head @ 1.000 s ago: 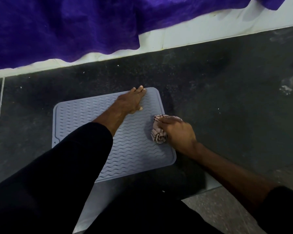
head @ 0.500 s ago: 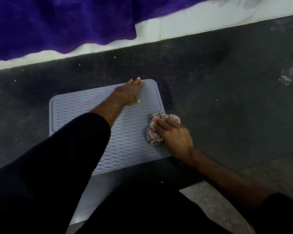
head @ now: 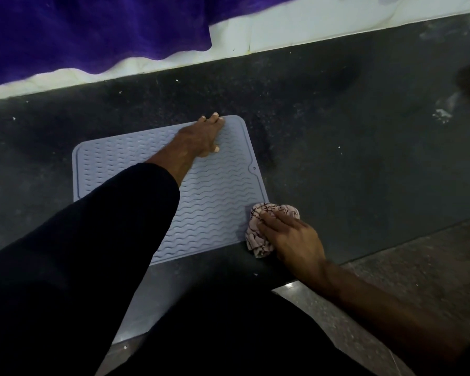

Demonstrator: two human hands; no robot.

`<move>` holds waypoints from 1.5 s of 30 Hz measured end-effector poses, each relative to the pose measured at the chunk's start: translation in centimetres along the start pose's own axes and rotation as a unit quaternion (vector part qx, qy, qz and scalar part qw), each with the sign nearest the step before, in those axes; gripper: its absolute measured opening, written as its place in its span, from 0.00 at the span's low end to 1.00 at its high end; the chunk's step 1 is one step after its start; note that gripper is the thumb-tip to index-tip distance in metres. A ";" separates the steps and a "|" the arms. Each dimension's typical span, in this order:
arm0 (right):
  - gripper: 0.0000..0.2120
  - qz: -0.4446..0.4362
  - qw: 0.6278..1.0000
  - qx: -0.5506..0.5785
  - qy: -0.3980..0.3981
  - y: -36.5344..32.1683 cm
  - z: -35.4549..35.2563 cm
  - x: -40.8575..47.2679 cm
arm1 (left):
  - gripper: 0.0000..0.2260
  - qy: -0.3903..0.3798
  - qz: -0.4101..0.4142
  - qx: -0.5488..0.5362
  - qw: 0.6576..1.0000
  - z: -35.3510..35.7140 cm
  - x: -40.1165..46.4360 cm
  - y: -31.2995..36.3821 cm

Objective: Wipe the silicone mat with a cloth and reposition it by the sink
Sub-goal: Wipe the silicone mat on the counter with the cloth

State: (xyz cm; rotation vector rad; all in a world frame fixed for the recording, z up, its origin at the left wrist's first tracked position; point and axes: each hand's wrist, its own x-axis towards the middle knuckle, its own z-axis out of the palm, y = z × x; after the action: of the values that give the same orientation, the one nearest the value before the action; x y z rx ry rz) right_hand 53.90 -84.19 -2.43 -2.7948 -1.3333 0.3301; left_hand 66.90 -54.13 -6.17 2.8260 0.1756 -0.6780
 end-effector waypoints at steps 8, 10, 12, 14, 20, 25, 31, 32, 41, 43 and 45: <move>0.24 -0.006 1.000 -0.021 0.002 -0.3 0.3 -1.6 | 0.35 0.038 -0.021 -0.028 0.999 0.4 -1.8 -0.1; 0.24 -0.001 1.000 -0.014 -0.001 -0.4 -0.1 -1.2 | 0.32 0.058 -0.013 -0.055 0.997 0.7 -3.7 -1.2; 0.22 0.013 1.000 0.001 -0.008 -0.4 -0.5 -0.5 | 0.30 0.085 -0.013 -0.082 0.993 1.0 -6.1 -3.1; 0.17 0.029 0.999 0.035 0.010 -1.0 -1.4 0.5 | 0.27 0.124 -0.043 -0.100 0.986 1.2 -9.1 -5.9; 0.19 0.014 0.992 0.094 0.084 -5.9 -4.6 6.3 | 0.24 0.181 -0.164 -0.163 0.956 2.3 -18.4 -15.7; 0.14 -0.013 0.990 0.139 0.027 -11.8 -5.0 13.7 | 0.23 0.224 -0.209 -0.205 0.930 3.0 -23.1 -20.6; 0.13 -0.025 0.986 0.161 0.043 -17.8 -5.2 21.4 | 0.23 0.264 -0.190 -0.297 0.898 2.7 -24.4 -24.3; 0.14 -0.027 0.986 0.159 0.046 -18.6 -5.1 22.5 | 0.24 0.268 -0.184 -0.304 0.896 2.5 -24.4 -24.7; 0.14 -0.041 0.990 0.117 0.063 -22.9 -4.0 29.4 | 0.10 0.248 -0.230 -0.260 0.905 -0.3 -20.5 -27.2; 0.15 -0.042 0.991 0.111 0.064 -23.5 -3.7 30.5 | 0.06 0.249 -0.229 -0.253 0.906 -1.0 -19.3 -27.7; 0.15 -0.043 0.993 0.098 0.054 -24.1 -3.4 31.5 | 0.02 0.235 -0.213 -0.252 0.914 -1.4 -18.1 -28.2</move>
State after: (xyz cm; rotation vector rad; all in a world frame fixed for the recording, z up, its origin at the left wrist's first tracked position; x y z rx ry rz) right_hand 55.33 -44.42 -1.93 -2.5501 -1.3144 0.2845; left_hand 46.69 -27.61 -2.08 2.3931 0.9244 0.0151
